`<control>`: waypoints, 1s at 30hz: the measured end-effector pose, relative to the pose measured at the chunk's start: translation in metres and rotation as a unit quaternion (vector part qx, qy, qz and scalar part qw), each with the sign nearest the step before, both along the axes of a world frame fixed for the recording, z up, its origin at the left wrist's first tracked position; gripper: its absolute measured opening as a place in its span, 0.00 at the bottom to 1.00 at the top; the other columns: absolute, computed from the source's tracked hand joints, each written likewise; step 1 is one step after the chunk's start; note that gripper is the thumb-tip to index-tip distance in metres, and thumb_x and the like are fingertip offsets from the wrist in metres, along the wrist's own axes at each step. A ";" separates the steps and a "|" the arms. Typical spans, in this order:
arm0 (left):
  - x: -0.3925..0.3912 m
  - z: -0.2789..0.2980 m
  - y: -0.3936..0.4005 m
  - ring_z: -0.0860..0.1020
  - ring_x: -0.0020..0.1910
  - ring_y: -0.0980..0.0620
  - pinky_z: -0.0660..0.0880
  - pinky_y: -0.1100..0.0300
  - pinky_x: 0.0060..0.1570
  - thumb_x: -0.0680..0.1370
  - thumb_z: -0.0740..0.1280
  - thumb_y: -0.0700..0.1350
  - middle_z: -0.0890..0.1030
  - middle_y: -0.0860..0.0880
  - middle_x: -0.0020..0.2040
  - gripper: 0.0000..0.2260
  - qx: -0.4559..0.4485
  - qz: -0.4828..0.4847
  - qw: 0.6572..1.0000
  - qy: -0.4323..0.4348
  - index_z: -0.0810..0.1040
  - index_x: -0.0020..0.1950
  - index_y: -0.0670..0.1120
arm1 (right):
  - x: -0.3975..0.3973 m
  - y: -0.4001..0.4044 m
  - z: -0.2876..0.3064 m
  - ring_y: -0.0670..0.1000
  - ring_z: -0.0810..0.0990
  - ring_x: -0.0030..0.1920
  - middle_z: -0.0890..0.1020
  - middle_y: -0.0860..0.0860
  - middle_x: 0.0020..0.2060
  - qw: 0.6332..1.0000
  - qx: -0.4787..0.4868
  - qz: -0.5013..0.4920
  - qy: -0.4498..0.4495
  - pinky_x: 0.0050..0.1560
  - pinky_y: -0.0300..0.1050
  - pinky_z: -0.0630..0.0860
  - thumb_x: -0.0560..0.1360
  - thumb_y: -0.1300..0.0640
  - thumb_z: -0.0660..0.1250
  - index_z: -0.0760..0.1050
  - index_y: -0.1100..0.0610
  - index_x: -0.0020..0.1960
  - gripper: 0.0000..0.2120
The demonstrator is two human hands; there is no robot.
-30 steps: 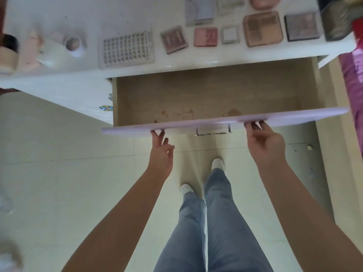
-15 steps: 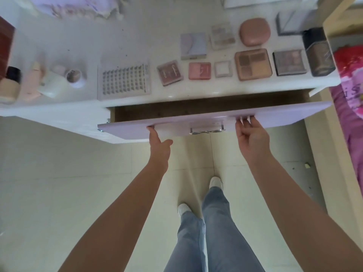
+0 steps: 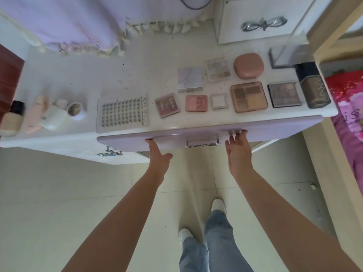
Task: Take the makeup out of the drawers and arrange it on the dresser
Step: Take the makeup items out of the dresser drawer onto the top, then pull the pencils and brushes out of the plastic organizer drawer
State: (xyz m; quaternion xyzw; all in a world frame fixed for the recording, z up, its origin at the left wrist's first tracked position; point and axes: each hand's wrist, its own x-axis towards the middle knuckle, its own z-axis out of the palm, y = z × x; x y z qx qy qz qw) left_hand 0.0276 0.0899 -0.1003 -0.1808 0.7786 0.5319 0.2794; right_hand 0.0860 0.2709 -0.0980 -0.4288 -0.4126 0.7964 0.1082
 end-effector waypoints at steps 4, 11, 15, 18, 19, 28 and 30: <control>0.000 -0.003 -0.004 0.64 0.67 0.50 0.60 0.67 0.56 0.76 0.57 0.33 0.49 0.53 0.76 0.39 -0.032 -0.026 0.999 0.011 0.34 0.73 0.55 | 0.001 0.007 -0.006 0.46 0.65 0.68 0.66 0.46 0.66 0.998 0.035 0.042 -0.033 0.64 0.38 0.61 0.75 0.74 0.49 0.50 0.53 0.74 0.32; 0.016 0.026 -0.021 0.65 0.68 0.46 0.64 0.55 0.64 0.76 0.58 0.38 0.67 0.46 0.70 0.22 -0.332 -0.230 0.912 0.073 0.63 0.71 0.46 | 0.010 0.009 0.025 0.56 0.70 0.64 0.72 0.58 0.64 0.745 0.414 0.467 -0.235 0.61 0.44 0.65 0.75 0.65 0.56 0.68 0.62 0.65 0.19; 0.025 0.051 -0.042 0.57 0.72 0.46 0.56 0.52 0.69 0.77 0.57 0.41 0.62 0.45 0.72 0.20 -0.473 -0.321 0.807 0.149 0.63 0.69 0.45 | -0.013 -0.036 0.056 0.55 0.70 0.63 0.73 0.57 0.62 0.460 0.655 0.587 -0.122 0.60 0.47 0.66 0.75 0.58 0.57 0.69 0.61 0.62 0.17; 0.030 0.074 -0.076 0.51 0.74 0.46 0.51 0.50 0.71 0.79 0.54 0.46 0.56 0.45 0.74 0.20 -0.511 -0.266 0.801 0.163 0.58 0.72 0.46 | -0.042 -0.088 0.078 0.54 0.66 0.66 0.70 0.56 0.64 0.369 0.709 0.601 -0.004 0.64 0.49 0.61 0.76 0.55 0.56 0.66 0.60 0.64 0.18; 0.035 0.083 -0.093 0.50 0.74 0.47 0.50 0.50 0.71 0.80 0.53 0.48 0.54 0.45 0.75 0.21 -0.523 -0.243 0.801 0.160 0.57 0.72 0.46 | -0.050 -0.109 0.086 0.55 0.65 0.67 0.69 0.56 0.65 0.349 0.717 0.602 0.024 0.67 0.51 0.58 0.76 0.56 0.55 0.65 0.60 0.64 0.18; 0.194 0.159 -0.264 0.51 0.74 0.44 0.50 0.48 0.71 0.79 0.56 0.50 0.56 0.43 0.74 0.22 -0.583 0.015 0.810 0.059 0.58 0.72 0.46 | 0.019 -0.324 0.156 0.57 0.59 0.70 0.67 0.57 0.66 0.212 0.688 0.632 0.287 0.67 0.52 0.56 0.75 0.56 0.58 0.63 0.61 0.66 0.20; 0.252 0.168 -0.292 0.51 0.74 0.43 0.50 0.48 0.71 0.79 0.56 0.50 0.57 0.43 0.74 0.22 -0.583 0.069 0.809 0.030 0.59 0.71 0.46 | 0.061 -0.366 0.168 0.58 0.59 0.69 0.67 0.57 0.66 0.176 0.672 0.637 0.334 0.67 0.52 0.57 0.75 0.56 0.58 0.63 0.61 0.66 0.21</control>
